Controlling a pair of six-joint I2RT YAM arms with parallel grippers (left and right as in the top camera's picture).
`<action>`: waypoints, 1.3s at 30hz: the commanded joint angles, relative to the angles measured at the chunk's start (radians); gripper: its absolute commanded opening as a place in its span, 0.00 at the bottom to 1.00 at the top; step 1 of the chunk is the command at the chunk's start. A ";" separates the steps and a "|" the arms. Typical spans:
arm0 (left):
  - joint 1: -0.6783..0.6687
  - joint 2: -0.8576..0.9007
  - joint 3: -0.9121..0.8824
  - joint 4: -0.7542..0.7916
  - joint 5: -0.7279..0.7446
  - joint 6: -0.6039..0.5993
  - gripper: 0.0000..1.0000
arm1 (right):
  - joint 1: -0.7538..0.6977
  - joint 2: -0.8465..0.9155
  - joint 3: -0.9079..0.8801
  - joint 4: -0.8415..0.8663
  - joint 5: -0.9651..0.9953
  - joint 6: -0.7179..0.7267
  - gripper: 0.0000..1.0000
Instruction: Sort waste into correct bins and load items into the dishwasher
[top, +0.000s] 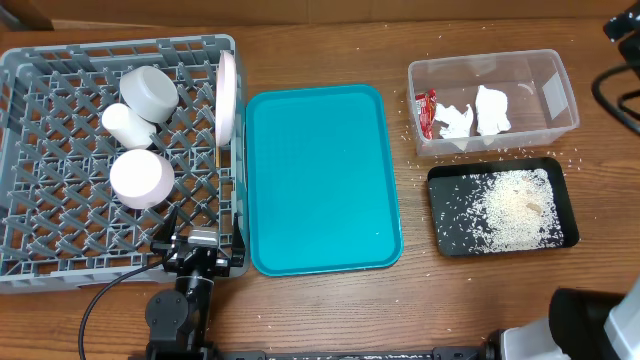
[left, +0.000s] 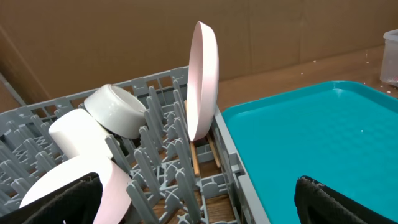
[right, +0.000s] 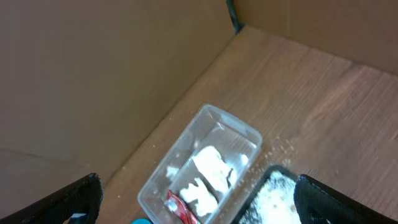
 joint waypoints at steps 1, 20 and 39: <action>-0.006 -0.010 -0.003 -0.001 -0.005 0.005 1.00 | 0.002 -0.068 -0.031 0.053 0.010 -0.041 1.00; -0.006 -0.010 -0.003 -0.001 -0.005 0.005 1.00 | 0.002 -0.772 -1.435 0.985 -0.312 -0.173 1.00; -0.006 -0.010 -0.003 -0.002 -0.005 0.005 1.00 | 0.117 -1.431 -2.333 1.555 -0.393 -0.295 1.00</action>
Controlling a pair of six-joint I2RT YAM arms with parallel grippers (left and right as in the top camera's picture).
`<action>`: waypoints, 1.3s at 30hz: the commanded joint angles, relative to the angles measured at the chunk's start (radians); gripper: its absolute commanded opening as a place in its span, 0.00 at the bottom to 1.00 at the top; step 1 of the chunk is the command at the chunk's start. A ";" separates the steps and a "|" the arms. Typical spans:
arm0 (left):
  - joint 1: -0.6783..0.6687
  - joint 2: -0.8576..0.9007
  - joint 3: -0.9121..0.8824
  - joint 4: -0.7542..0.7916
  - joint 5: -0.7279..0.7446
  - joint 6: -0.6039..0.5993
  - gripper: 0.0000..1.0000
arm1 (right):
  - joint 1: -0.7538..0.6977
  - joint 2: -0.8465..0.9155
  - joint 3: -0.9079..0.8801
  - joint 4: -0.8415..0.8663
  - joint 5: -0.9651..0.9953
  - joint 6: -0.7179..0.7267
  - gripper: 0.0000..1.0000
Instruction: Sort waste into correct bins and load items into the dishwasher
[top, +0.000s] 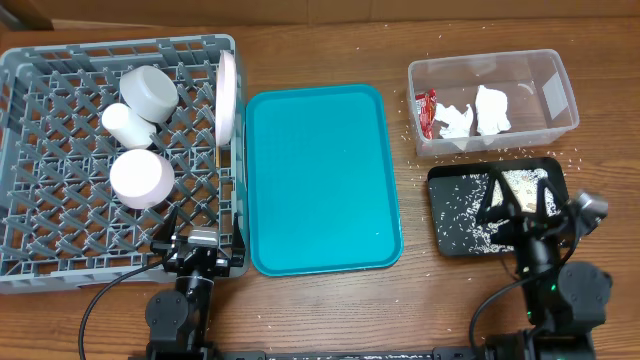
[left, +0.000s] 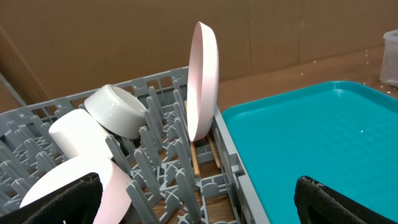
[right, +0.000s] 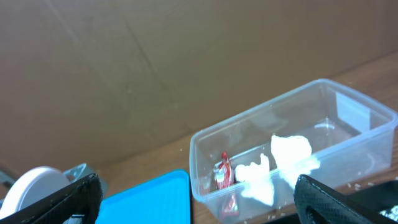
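Note:
The grey dish rack (top: 60, 240) at the left holds two white cups (top: 150, 92), a pale bowl (top: 140, 178) and a pink plate (top: 227, 98) standing on edge at its right side. The same plate (left: 204, 81) shows in the left wrist view. My left gripper (top: 200, 242) is open and empty at the rack's front right corner. A clear bin (top: 560, 95) holds white crumpled paper (top: 492, 108) and a red wrapper (top: 426, 112). My right gripper (top: 518, 205) hangs open and empty over the black tray (top: 450, 235) of rice (top: 522, 181), partly hiding the rice.
A bare teal tray (top: 320, 180) lies between the rack and the bins. Loose rice grains are scattered on the wooden table (top: 400, 300) around the black tray. Cardboard walls stand behind the table in both wrist views.
My right arm was at the bottom right corner of the overhead view, and its gripper now stands over the black rice tray, facing the clear bin. The left arm and all objects are unchanged.

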 joint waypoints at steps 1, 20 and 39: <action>-0.006 -0.010 -0.003 -0.001 -0.005 0.005 1.00 | 0.023 -0.077 -0.107 0.076 -0.008 -0.024 1.00; -0.006 -0.010 -0.003 -0.001 -0.005 0.005 1.00 | 0.026 -0.313 -0.353 0.124 -0.024 -0.195 1.00; -0.006 -0.006 -0.003 -0.001 -0.005 0.005 1.00 | 0.027 -0.313 -0.352 0.066 0.023 -0.517 1.00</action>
